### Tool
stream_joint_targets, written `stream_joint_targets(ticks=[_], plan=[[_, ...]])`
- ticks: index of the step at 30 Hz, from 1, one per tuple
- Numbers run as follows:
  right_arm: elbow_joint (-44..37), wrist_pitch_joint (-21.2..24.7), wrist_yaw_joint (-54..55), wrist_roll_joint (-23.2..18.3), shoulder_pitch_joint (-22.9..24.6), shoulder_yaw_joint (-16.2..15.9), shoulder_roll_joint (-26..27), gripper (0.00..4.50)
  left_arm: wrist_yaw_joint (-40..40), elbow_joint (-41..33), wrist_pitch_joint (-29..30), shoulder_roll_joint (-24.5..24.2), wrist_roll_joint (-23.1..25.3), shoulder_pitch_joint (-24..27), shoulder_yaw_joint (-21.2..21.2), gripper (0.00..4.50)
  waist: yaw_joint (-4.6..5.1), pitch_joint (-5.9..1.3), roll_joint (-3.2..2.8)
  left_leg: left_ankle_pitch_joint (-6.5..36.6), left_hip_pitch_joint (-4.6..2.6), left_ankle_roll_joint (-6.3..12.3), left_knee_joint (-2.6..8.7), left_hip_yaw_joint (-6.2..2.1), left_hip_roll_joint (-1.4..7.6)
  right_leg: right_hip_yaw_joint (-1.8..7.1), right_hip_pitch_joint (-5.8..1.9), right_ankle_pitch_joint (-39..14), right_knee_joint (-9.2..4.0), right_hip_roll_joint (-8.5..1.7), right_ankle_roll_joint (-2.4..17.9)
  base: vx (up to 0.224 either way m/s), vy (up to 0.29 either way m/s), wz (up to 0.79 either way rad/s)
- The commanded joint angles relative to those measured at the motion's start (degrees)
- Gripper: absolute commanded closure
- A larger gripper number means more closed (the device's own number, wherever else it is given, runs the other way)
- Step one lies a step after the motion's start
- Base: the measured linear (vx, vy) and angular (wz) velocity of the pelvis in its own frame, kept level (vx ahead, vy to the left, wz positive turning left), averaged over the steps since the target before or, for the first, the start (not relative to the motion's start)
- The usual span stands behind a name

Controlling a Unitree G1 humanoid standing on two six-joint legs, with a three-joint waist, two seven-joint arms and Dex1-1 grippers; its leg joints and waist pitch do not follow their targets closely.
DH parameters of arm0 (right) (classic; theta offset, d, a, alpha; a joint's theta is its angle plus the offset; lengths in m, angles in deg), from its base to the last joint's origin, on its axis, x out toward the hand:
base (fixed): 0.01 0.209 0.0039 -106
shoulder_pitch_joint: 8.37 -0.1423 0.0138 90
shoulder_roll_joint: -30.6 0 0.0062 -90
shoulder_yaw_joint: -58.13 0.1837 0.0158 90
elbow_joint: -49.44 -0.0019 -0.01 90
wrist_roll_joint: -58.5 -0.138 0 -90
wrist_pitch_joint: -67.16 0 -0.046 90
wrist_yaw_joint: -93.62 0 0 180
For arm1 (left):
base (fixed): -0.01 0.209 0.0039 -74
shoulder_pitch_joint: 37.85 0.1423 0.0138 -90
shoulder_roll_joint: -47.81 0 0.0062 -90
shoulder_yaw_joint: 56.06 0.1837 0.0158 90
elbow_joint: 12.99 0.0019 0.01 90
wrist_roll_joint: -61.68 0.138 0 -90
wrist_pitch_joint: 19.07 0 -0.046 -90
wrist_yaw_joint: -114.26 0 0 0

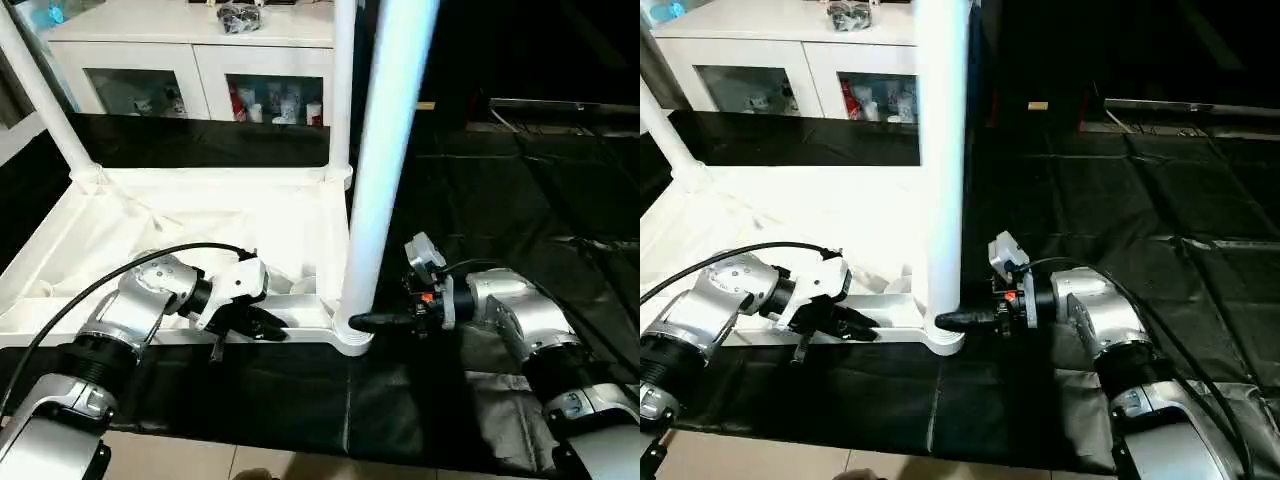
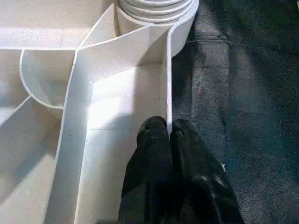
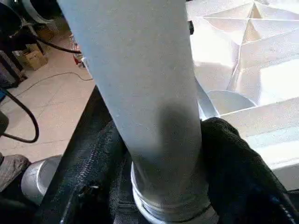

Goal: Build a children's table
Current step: Rotate leg to tighten

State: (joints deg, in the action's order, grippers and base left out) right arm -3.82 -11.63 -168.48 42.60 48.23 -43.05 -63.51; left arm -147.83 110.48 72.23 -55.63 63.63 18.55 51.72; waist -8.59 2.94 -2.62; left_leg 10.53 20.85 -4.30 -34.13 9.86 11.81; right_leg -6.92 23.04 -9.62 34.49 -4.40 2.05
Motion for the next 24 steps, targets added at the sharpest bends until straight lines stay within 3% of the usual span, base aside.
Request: stream_joint_targets(ticks=[1,4,6,7,10,11,13,14,15,16,20,21,22,23,24], plan=[[-0.25,-0.11,-0.07,-0.49,0.33,-0.28,1.32,2.29,3.58,1.50,2.37,0.78,1.63,0.19,0.51,4.50,0.12,-4.25,0.52,9.71,-0.54,3.25,3.60,-0.38,1.98,3.44,-3.00,-17.27,-4.14,-4.70,9.31,0.000,0.000,0.00],[1.80,-2.07,12.00,1.55,0.98,1.92,4.69,2.39,10.31,3.69,7.80,4.57,0.65,-2.31,-2.02,4.50,0.32,-3.87,0.57,11.45,-0.76,2.35,3.77,-0.33,1.82,3.37,-2.87,-21.66,-4.79,-4.76,8.30,0.000,0.000,0.00],[2.65,-2.22,16.21,2.28,0.83,2.59,5.86,2.44,12.93,4.52,9.32,5.98,0.31,-3.32,-2.98,4.50,0.83,-3.53,0.73,14.03,-1.29,1.21,3.81,-0.53,1.32,2.90,-2.84,-29.20,-5.84,-4.96,5.79,0.000,0.000,0.00],[2.84,-2.32,17.17,2.46,0.80,2.74,6.14,2.47,13.54,4.74,9.67,6.33,0.19,-3.57,-3.23,4.50,0.93,-3.47,0.74,14.12,-1.26,1.20,3.81,-0.50,1.26,2.86,-2.83,-30.38,-6.05,-4.92,5.17,0.000,0.000,0.00],[3.63,-1.42,26.51,3.24,0.50,4.39,9.43,2.51,21.06,7.89,12.10,10.03,-0.31,-6.74,-5.48,4.50,1.51,-3.39,0.63,15.63,-1.42,0.86,3.89,-0.72,1.05,2.41,-2.82,-32.75,-6.68,-4.80,3.42,0.000,0.000,0.00],[4.45,0.20,33.04,3.12,-0.14,5.93,12.04,2.54,26.24,10.48,12.63,12.25,0.08,-8.88,-6.34,4.50,1.96,-3.26,0.27,16.41,-1.69,0.67,3.82,-0.68,0.91,2.30,-2.45,-33.30,-7.01,-4.61,3.22,0.000,0.000,0.00],[5.17,0.90,37.50,3.46,-0.75,6.83,13.85,2.56,30.12,12.22,13.04,13.88,0.18,-10.36,-7.17,4.50,2.60,-3.41,0.45,17.48,-1.94,0.51,3.72,-0.86,0.67,1.76,-2.62,-33.97,-7.37,-4.64,2.88,0.000,0.000,0.00],[5.53,0.84,40.56,4.16,-1.11,6.96,15.02,2.56,32.47,13.23,13.09,14.98,0.20,-11.26,-7.66,4.50,2.72,-3.35,0.32,17.46,-1.52,0.87,3.87,-0.95,0.76,1.67,-2.92,-33.54,-7.36,-4.73,2.55,0.000,0.000,0.00],[5.78,0.60,42.79,4.65,-1.37,7.17,15.89,2.56,34.06,13.92,13.03,15.70,0.23,-11.87,-8.10,4.50,2.97,-3.29,-0.06,18.36,-1.88,0.91,3.87,-0.86,0.78,1.63,-2.50,-33.57,-7.73,-4.57,2.34,0.000,0.000,0.00],[5.88,0.47,43.78,4.91,-1.47,7.31,16.29,2.56,34.74,14.17,13.05,15.98,0.27,-12.09,-8.29,4.50,3.03,-3.40,0.11,18.75,-2.09,0.90,3.87,-0.94,0.78,1.57,-2.51,-33.27,-7.74,-4.63,2.51,0.000,0.000,0.00],[4.62,-1.57,44.96,5.81,-1.40,6.89,17.96,2.56,35.33,14.23,13.04,16.71,0.68,-12.47,-8.29,4.50,3.38,-3.62,-0.12,18.60,-1.71,1.53,4.42,-1.08,1.28,2.09,-2.95,-27.19,-6.97,-4.73,4.77,0.000,0.000,0.00],[3.64,-1.66,44.16,5.42,-0.99,7.03,18.18,2.01,34.74,14.12,13.14,16.38,0.91,-12.18,-8.09,4.50,3.42,-3.69,-0.03,17.97,-1.54,1.71,4.50,-1.06,1.38,2.34,-3.13,-25.24,-6.65,-4.79,5.62,0.000,0.000,0.00],[3.64,-1.66,44.16,5.42,-0.99,7.03,18.18,2.01,34.74,14.12,13.14,16.38,0.91,-12.18,-8.09,4.50,3.42,-3.69,-0.03,17.97,-1.54,1.71,4.50,-1.06,1.38,2.34,-3.13,-25.24,-6.65,-4.79,5.62,0.000,0.000,0.00],[3.21,-1.40,43.66,5.11,-0.88,7.21,18.12,1.87,34.40,14.04,13.06,16.02,1.02,-11.95,-7.98,4.50,3.31,-3.77,-0.01,16.94,-1.49,1.91,4.53,-0.95,1.47,2.69,-3.18,-22.76,-6.23,-4.81,6.89,0.000,0.000,0.00],[2.84,-1.15,43.39,4.98,-0.84,7.29,18.07,1.87,34.30,14.35,12.68,15.71,1.09,-11.91,-7.81,4.50,3.30,-3.79,0.27,16.49,-1.41,2.03,4.53,-0.89,1.46,2.76,-3.26,-22.17,-6.14,-4.84,7.20,0.000,0.000,0.00]])
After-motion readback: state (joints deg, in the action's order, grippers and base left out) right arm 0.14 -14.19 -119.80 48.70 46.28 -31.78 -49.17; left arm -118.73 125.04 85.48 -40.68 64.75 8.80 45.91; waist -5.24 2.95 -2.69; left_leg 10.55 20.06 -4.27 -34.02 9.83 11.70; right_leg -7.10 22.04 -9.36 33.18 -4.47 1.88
